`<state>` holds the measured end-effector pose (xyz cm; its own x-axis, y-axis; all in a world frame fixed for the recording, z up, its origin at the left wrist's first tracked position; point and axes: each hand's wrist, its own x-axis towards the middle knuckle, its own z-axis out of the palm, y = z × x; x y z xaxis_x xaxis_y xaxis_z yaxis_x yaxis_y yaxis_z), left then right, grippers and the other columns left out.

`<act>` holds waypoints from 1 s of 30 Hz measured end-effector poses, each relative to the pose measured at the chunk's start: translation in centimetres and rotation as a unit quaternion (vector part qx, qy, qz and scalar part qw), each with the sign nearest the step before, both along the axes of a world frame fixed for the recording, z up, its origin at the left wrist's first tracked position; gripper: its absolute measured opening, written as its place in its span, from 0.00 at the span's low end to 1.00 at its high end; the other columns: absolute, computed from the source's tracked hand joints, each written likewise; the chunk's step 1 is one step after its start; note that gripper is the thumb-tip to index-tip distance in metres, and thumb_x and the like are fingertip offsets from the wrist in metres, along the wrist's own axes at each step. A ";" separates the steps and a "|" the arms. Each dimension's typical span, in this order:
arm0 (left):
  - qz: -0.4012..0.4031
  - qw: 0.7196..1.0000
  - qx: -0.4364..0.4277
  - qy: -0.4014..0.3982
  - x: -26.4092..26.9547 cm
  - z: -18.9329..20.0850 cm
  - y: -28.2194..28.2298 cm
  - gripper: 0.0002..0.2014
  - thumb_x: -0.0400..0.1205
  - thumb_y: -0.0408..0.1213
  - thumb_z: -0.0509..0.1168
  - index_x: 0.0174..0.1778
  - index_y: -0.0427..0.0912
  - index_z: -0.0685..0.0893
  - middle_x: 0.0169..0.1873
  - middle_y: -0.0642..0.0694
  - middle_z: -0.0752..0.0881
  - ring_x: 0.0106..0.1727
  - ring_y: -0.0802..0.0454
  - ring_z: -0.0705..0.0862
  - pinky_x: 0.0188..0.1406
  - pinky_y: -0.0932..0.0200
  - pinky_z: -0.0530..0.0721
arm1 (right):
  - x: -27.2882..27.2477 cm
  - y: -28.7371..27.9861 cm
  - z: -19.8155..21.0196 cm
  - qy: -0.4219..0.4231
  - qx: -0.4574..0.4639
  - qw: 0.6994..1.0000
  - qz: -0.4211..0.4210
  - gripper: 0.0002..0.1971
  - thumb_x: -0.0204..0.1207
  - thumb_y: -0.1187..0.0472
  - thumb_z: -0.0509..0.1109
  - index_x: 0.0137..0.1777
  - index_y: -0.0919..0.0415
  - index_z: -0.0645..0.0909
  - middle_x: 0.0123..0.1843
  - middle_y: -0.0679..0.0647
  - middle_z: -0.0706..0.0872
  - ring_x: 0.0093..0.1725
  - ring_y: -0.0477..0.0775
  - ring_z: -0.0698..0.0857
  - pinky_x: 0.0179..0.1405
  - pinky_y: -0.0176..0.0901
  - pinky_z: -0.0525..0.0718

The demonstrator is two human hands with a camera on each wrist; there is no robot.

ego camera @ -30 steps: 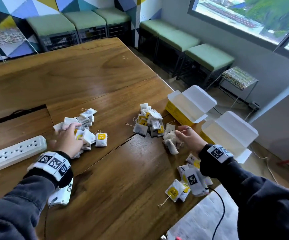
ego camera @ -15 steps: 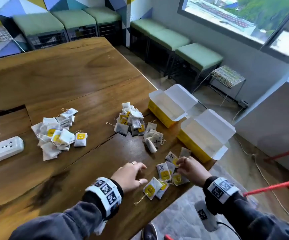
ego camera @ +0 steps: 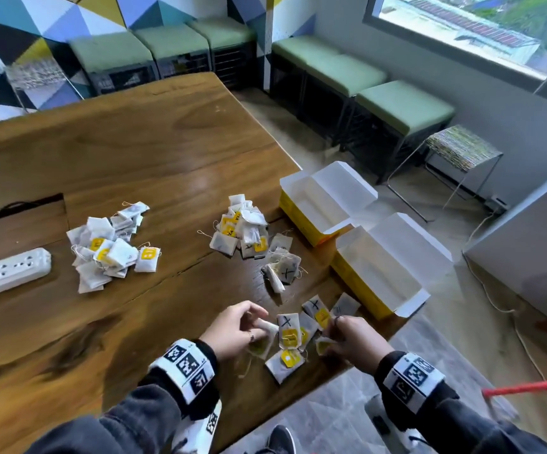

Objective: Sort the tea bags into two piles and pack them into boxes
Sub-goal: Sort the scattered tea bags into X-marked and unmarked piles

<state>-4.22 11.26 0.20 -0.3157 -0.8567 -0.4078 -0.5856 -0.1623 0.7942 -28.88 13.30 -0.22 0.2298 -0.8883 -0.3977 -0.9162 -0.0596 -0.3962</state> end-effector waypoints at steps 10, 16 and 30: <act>0.333 0.716 0.326 0.520 1.3 4.3 -1.2 0.27 0.76 0.54 0.56 0.54 0.33 0.84 0.37 0.39 0.82 0.20 0.54 0.72 0.16 0.66 0.70 | 1.4 -0.2 2.6 -0.244 -0.328 0.912 0.015 0.02 0.69 0.53 0.69 0.41 0.44 0.80 0.39 0.43 0.76 0.43 0.43 0.71 0.43 0.30 0.72; 0.293 0.750 0.333 0.490 -0.1 5.3 -1.2 0.24 0.72 0.49 0.62 0.55 0.34 0.84 0.41 0.38 0.88 0.31 0.48 0.85 0.27 0.57 0.86 | 2.9 -0.6 3.5 -0.380 -0.290 0.878 -0.014 0.07 0.67 0.64 0.73 0.37 0.48 0.83 0.33 0.52 0.79 0.33 0.46 0.78 0.33 0.33 0.76; 0.179 0.852 0.263 0.416 -2.4 4.8 0.0 0.07 0.74 0.27 0.68 0.36 0.43 0.88 0.34 0.42 0.85 0.35 0.50 0.84 0.32 0.61 0.83 | 5.6 -0.8 3.1 -0.418 -0.223 0.881 0.012 0.05 0.67 0.63 0.74 0.36 0.50 0.84 0.49 0.49 0.82 0.52 0.44 0.83 0.50 0.30 0.79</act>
